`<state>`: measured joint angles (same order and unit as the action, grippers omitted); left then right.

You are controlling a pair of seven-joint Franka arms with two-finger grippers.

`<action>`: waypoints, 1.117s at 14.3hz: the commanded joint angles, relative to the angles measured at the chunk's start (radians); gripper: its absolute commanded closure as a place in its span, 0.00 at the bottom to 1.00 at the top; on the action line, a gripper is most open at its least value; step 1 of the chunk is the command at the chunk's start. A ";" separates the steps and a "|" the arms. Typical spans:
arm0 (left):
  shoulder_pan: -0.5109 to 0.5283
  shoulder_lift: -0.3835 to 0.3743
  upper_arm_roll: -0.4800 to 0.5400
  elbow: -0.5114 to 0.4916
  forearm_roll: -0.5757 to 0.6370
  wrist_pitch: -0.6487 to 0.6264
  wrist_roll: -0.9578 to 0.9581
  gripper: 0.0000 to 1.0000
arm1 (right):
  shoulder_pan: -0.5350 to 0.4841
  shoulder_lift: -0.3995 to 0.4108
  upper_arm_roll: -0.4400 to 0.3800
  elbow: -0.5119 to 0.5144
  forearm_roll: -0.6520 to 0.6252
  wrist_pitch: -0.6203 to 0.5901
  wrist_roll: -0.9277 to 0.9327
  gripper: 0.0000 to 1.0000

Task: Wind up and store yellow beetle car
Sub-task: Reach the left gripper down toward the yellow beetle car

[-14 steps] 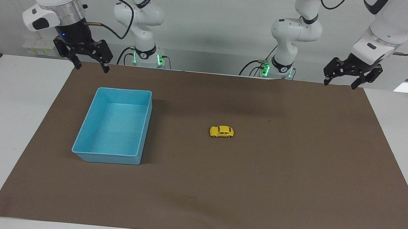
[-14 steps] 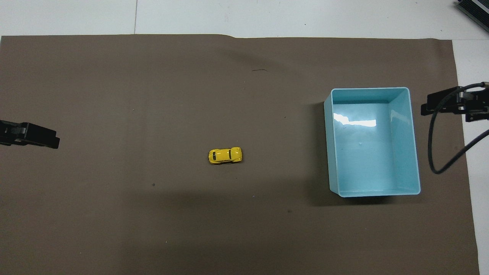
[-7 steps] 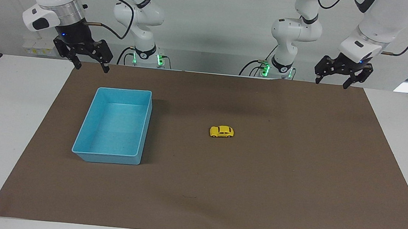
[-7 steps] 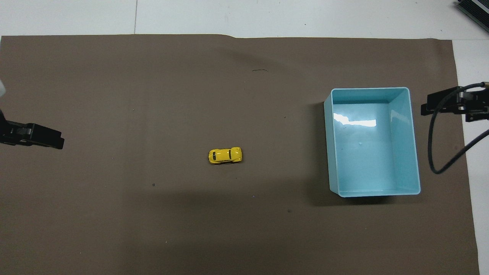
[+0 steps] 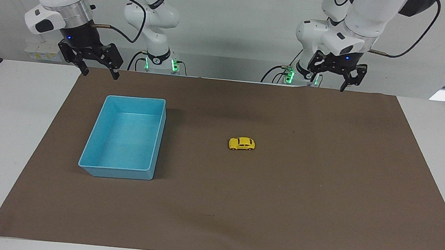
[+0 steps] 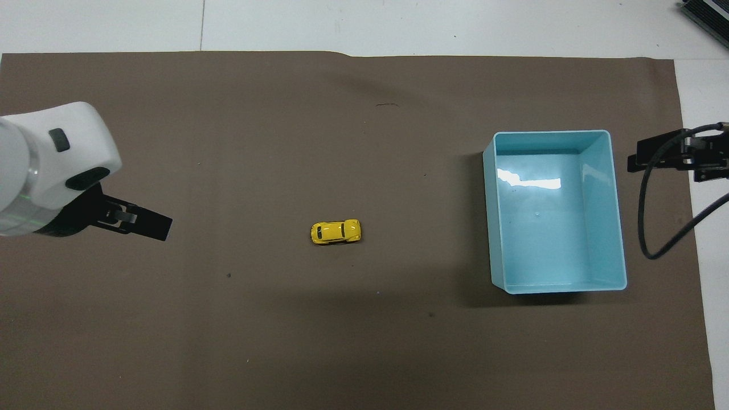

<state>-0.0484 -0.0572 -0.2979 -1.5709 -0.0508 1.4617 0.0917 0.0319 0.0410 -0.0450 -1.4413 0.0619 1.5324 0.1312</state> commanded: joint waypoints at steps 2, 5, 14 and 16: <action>-0.007 0.002 -0.012 -0.008 -0.052 0.029 0.240 0.00 | -0.010 -0.007 0.008 0.002 0.012 -0.017 0.016 0.00; -0.033 0.020 -0.015 -0.008 -0.055 0.052 0.489 0.00 | -0.010 -0.007 0.007 0.002 0.012 -0.017 0.015 0.00; -0.111 0.063 -0.014 -0.176 -0.055 0.317 0.928 0.00 | -0.010 -0.007 0.007 0.002 0.012 -0.017 0.016 0.00; -0.146 0.103 -0.012 -0.204 -0.054 0.388 0.919 0.00 | -0.010 -0.007 0.007 0.002 0.012 -0.017 0.015 0.00</action>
<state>-0.1500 0.0240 -0.3262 -1.7337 -0.0939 1.7771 0.9951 0.0319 0.0410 -0.0450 -1.4413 0.0619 1.5324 0.1312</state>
